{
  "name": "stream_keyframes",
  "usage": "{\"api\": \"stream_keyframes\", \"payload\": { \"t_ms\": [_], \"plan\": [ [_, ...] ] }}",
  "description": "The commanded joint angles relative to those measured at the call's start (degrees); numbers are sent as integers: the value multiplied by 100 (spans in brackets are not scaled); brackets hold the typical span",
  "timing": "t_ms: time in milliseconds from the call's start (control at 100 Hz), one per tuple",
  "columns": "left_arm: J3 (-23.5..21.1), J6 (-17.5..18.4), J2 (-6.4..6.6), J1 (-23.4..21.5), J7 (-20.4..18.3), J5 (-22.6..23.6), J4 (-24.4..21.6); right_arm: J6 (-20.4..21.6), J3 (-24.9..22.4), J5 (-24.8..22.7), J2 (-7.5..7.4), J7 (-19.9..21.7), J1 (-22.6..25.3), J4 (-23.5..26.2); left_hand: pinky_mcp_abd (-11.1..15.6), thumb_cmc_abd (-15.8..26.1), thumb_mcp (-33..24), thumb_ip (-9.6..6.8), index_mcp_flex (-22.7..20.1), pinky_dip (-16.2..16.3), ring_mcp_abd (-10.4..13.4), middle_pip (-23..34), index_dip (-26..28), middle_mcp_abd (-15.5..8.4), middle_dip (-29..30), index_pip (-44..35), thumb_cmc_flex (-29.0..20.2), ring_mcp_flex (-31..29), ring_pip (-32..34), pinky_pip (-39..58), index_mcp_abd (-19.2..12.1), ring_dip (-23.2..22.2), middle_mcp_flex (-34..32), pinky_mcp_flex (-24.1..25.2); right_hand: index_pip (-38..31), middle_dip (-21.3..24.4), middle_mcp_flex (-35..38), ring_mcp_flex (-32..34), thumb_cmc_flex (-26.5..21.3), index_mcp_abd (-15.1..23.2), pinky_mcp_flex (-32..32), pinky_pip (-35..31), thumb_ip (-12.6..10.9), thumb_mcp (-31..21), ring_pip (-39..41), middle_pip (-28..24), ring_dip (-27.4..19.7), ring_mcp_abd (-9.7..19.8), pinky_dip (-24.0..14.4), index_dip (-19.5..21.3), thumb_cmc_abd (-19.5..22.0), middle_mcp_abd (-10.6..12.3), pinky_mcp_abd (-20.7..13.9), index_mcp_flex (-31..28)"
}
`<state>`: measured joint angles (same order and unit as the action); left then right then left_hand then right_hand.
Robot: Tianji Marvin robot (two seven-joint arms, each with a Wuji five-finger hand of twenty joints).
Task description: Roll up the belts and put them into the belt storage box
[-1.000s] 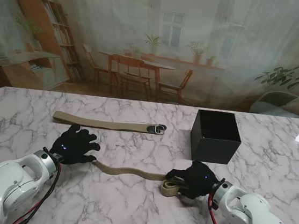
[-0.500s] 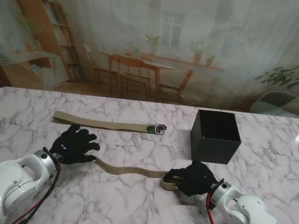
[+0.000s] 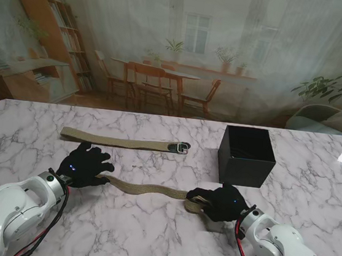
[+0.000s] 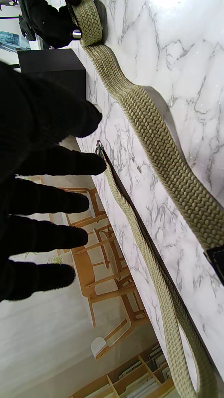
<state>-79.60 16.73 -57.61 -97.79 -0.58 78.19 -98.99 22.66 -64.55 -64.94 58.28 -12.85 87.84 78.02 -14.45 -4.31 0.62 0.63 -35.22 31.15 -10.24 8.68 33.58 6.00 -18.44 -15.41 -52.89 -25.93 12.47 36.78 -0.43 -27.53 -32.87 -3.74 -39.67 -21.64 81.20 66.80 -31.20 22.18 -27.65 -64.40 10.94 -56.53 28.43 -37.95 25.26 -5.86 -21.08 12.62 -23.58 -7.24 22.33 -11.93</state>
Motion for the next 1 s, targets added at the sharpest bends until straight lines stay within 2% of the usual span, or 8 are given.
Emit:
{"api": "stream_keyframes", "payload": {
  "t_ms": [0,330,420,470,540,720,940,990],
  "plan": [
    [11,-6,-6,-8,-74,9,1,29,14,-8,17,17,51,18,-264,154,43,49,-114,24,-96,-57,-13,96,-27,67,-31,-47,-36,-192,101,0,-133,118,310,57,245,352,-1016,389,64,88,-401,-498,196,86,30,349,70,-194,539,194,332,-356],
    [9,-7,-6,-9,-57,12,4,131,46,87,27,47,7,-44,-272,154,44,49,-96,25,-95,-51,-18,92,-30,76,-46,-55,-34,-191,97,-2,-141,116,386,-164,49,263,-1368,653,290,332,-432,-103,192,-47,60,235,59,-46,891,157,521,-1818],
    [10,-7,-6,-10,-53,16,4,81,39,116,34,62,21,-27,-268,156,44,50,-90,25,-95,-52,-17,97,-29,78,-49,-54,-34,-192,92,-2,-141,115,445,-205,50,276,-1209,371,228,309,-426,-143,222,-91,76,320,11,9,850,232,429,-619],
    [9,-6,-6,-11,-51,17,3,36,25,159,41,131,41,1,-269,148,38,48,-90,24,-97,-52,-15,89,-29,76,-65,-57,-33,-192,88,-3,-140,114,109,-147,95,303,-1036,-625,160,263,-412,-244,221,-32,66,388,-11,72,754,313,356,229],
    [7,-7,-6,-13,-44,17,3,31,14,191,42,181,49,7,-274,154,39,50,-81,24,-91,-51,-14,85,-29,78,-69,-57,-33,-194,89,-3,-142,118,-10,-80,54,259,-1018,-45,169,277,-407,-257,158,68,34,363,7,43,711,303,389,469],
    [12,-9,-7,-9,-19,12,16,140,35,167,17,299,25,-4,-273,145,36,50,-50,26,-100,-47,-12,89,-31,87,-97,-77,-26,-191,37,-7,-149,117,794,-166,-95,343,-1405,476,155,378,-442,-59,174,-22,18,12,69,-357,906,155,620,-1099],
    [13,-7,-8,-9,1,4,23,276,34,198,7,389,-5,-13,-278,120,36,58,-43,24,-99,-45,22,88,-31,65,-145,-82,-26,-196,-66,-8,-162,120,-515,-308,-242,324,-1549,1024,327,605,-476,120,151,-229,25,3,88,450,968,173,786,-2690],
    [13,-5,-8,-9,3,7,23,252,34,212,12,391,-2,-21,-280,115,33,58,-50,24,-99,-44,29,93,-31,57,-159,-77,-28,-198,-79,-7,-168,121,-464,-279,-187,306,-1375,620,328,609,-460,31,133,-204,41,134,59,483,942,241,737,-2567]
  ]
}}
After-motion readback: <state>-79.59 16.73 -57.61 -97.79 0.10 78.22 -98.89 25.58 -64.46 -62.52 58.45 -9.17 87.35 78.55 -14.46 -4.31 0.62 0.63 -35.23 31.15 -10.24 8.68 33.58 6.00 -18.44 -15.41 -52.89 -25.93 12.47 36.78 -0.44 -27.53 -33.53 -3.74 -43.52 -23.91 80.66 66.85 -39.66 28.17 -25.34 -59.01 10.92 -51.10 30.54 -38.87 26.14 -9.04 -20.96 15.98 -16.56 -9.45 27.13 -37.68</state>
